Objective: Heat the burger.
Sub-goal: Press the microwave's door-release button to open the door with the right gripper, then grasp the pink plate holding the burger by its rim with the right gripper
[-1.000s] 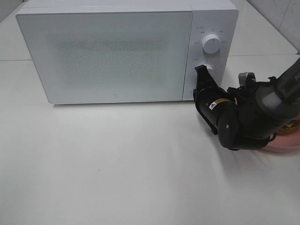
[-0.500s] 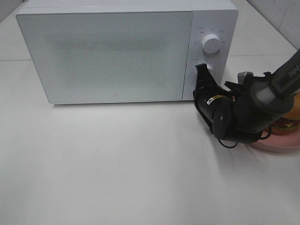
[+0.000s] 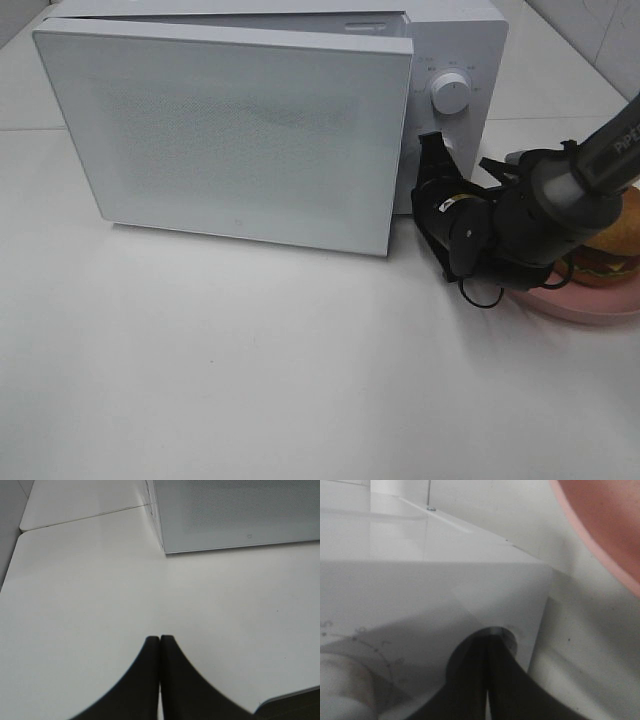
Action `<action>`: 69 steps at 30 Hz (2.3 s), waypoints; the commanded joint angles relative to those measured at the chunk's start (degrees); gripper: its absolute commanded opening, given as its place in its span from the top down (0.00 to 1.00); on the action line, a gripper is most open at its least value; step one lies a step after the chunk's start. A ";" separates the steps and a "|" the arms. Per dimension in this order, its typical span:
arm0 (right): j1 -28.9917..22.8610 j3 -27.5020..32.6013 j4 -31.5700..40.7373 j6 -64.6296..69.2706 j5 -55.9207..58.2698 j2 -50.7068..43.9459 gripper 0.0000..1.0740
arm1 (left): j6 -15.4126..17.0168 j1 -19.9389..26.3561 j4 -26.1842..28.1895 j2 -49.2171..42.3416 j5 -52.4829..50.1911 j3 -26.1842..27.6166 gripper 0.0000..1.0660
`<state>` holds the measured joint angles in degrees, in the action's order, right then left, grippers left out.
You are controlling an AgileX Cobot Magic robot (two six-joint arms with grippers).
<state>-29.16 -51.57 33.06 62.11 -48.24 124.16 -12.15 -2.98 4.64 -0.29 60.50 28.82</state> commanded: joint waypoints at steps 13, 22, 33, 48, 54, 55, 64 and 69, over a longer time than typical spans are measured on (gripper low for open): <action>1.83 -3.27 -9.05 -0.74 -1.09 -2.86 1.00 | 0.06 0.06 0.23 -1.20 -0.74 -0.23 1.00; 1.66 6.07 -11.92 -0.74 -1.20 -8.42 0.97 | 0.06 0.06 0.23 -1.20 -0.74 -0.23 1.00; 1.66 16.50 -16.44 -0.74 -1.15 -15.01 0.94 | 0.06 0.06 0.23 -1.20 -0.74 -0.23 1.00; 1.66 20.34 -33.80 -21.72 -3.09 -18.85 0.88 | 0.06 0.06 0.23 -1.20 -0.74 -0.23 1.00; 1.66 20.34 -39.30 -37.87 -3.09 -18.85 0.85 | 0.06 0.06 0.23 -1.20 -0.74 -0.23 1.00; 1.66 20.34 -40.85 -42.17 -2.75 -18.85 0.84 | 0.06 0.06 0.23 -1.20 -0.74 -0.23 1.00; 1.66 20.28 -49.85 -48.93 2.23 -20.28 0.84 | 0.06 0.06 0.23 -1.20 -0.74 -0.23 1.00; 1.66 19.48 -52.65 -51.28 8.25 -22.69 0.84 | 0.06 0.06 0.23 -1.20 -0.74 -0.23 1.00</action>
<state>-27.62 -31.28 -15.99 13.75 -44.92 104.28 -12.15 -2.98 4.64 -0.29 60.50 28.82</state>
